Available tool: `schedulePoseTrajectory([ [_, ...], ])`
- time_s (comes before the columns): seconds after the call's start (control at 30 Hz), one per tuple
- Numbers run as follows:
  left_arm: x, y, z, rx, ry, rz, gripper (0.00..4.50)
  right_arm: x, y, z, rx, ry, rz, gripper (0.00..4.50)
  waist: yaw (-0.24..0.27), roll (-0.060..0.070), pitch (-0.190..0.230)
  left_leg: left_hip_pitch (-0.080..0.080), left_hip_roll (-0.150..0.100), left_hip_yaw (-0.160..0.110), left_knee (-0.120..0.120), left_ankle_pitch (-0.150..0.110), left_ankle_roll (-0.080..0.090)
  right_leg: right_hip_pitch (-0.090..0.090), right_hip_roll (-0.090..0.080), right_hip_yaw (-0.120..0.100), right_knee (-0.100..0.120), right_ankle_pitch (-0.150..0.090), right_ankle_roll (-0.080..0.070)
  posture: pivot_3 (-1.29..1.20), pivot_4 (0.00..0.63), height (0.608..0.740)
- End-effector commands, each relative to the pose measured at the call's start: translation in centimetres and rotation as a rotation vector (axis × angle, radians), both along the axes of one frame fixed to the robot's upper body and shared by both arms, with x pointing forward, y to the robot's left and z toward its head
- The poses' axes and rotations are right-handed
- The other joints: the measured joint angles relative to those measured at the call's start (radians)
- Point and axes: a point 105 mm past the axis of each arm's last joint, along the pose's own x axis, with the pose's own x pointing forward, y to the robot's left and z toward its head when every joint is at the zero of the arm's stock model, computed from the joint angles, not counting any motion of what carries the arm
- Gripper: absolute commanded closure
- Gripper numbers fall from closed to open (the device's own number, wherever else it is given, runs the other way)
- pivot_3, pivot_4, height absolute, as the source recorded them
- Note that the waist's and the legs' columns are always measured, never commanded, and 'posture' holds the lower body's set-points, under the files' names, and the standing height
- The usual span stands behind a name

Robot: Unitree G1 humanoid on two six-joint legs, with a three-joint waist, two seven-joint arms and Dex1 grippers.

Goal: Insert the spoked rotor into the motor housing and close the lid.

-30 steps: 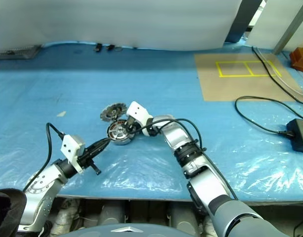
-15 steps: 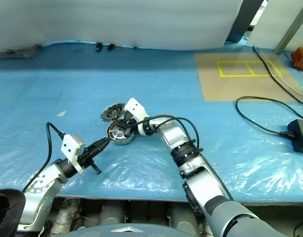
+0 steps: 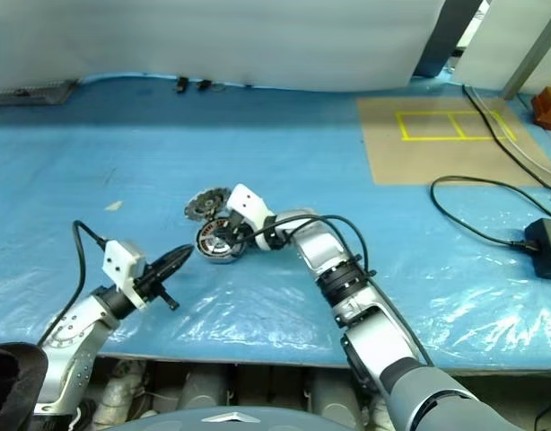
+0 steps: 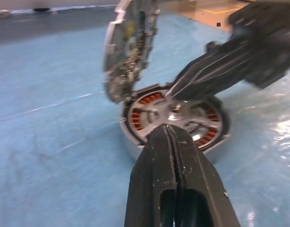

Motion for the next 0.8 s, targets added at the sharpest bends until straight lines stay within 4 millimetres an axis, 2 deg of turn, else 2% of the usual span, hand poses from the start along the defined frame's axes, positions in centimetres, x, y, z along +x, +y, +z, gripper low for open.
schedulePoseTrajectory([
  [0.03,1.1,1.7,1.1,-0.014,-0.048,0.040,4.50,-1.0,-0.8,2.3,0.062,-0.013,0.065,4.45,0.001,0.000,0.000,0.000,0.000,0.000,0.000,0.000,0.000,0.000,0.000,0.000,0.000,0.000,0.000,0.00,0.150,0.740],
  [0.17,2.9,3.2,0.4,0.009,-0.037,0.060,4.50,-1.6,-2.3,2.3,0.021,-0.030,0.085,4.45,0.003,0.000,0.000,0.001,0.000,0.000,0.000,0.000,0.000,0.001,0.000,0.000,0.000,0.000,0.000,0.00,0.150,0.740],
  [0.43,7.7,3.8,1.0,-0.046,-0.066,-0.005,4.50,-2.7,-4.3,2.1,-0.008,0.002,0.073,4.45,0.005,-0.001,0.000,0.000,0.000,-0.001,0.000,0.002,-0.004,0.001,0.000,0.000,0.000,0.000,0.000,0.00,0.150,0.740],
  [0.63,10.7,2.6,2.8,-0.063,-0.099,-0.112,4.50,-3.1,-5.1,1.9,-0.018,0.021,0.045,4.45,0.014,-0.002,0.000,-0.001,0.000,-0.001,0.000,0.003,-0.004,0.000,0.000,0.000,0.000,0.000,0.000,0.00,0.150,0.740],
  [0.8,12.5,0.7,4.3,-0.072,-0.105,-0.227,4.50,-3.2,-5.5,2.0,-0.020,0.022,0.021,4.45,0.027,-0.002,0.000,-0.001,0.000,-0.001,0.000,0.003,-0.004,0.000,0.000,0.000,0.000,0.000,0.000,0.00,0.150,0.740],
])
